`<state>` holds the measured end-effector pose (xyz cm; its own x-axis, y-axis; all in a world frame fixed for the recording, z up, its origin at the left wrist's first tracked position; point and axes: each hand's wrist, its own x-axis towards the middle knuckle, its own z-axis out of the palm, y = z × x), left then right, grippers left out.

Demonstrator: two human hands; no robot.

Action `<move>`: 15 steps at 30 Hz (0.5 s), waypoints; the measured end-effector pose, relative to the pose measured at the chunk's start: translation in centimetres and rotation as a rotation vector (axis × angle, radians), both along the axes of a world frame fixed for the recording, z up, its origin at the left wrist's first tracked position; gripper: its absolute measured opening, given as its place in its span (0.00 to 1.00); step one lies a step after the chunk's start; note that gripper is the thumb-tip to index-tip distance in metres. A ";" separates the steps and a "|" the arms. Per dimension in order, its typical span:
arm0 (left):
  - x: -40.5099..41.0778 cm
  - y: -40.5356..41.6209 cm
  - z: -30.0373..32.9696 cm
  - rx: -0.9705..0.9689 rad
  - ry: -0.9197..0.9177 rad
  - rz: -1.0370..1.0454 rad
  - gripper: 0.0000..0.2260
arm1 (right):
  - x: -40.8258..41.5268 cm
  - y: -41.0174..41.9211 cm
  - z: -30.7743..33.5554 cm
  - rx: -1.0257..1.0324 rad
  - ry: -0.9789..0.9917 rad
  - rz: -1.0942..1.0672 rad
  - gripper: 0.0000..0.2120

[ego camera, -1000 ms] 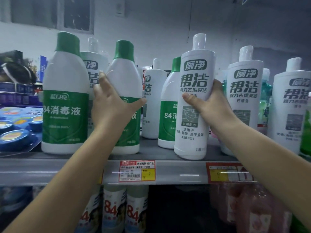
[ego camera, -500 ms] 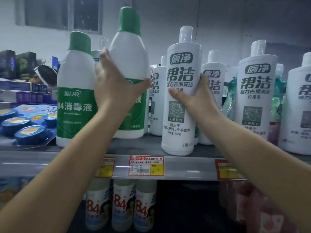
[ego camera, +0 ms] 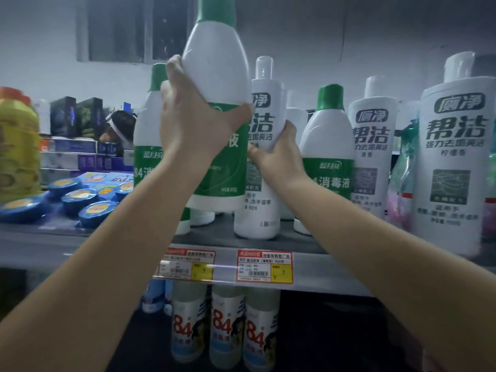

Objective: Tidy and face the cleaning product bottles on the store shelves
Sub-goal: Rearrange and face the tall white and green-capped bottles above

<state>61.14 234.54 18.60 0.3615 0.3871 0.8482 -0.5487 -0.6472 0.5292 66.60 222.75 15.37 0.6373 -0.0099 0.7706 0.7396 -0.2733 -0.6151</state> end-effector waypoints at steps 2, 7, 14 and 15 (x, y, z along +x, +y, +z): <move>0.0 0.0 -0.2 0.015 -0.001 0.008 0.43 | 0.6 0.6 0.0 -0.003 0.021 0.025 0.21; 0.0 0.2 -0.8 0.041 -0.018 0.024 0.43 | 2.8 1.9 0.0 -0.027 0.016 0.013 0.23; 0.1 0.4 -1.0 0.042 0.010 0.033 0.44 | 4.7 2.5 -0.3 0.022 0.036 0.077 0.27; 0.2 0.3 -1.1 0.046 0.010 0.032 0.44 | 4.9 2.4 -0.3 0.025 0.024 0.095 0.26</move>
